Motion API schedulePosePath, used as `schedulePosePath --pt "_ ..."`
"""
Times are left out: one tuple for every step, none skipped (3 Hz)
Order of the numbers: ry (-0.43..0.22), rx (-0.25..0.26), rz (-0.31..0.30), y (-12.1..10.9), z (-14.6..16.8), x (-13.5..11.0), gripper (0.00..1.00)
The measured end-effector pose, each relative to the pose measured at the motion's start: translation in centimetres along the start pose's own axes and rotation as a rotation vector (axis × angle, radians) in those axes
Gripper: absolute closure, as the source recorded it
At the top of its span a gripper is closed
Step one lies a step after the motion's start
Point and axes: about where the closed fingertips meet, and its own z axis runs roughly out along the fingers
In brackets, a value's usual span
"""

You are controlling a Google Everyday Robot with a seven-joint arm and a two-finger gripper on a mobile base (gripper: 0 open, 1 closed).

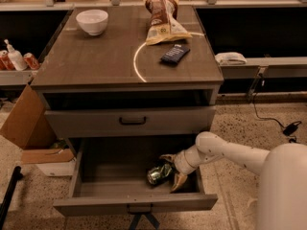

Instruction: Pick green can from middle drawer and place on counter

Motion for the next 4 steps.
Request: schedulePosePath --pt "0.000 -0.006 -0.010 -0.2 0.2 -0.3 0.41" --pt "-0.008 -0.009 -0.013 -0.4 0.0 -0.7 0.66" --pt "-0.033 -0.009 -0.011 0.1 -1.0 -1.4 0.89" --pt "-0.078 -0.011 -0.005 1.5 -3.3 -2.1 1.00"
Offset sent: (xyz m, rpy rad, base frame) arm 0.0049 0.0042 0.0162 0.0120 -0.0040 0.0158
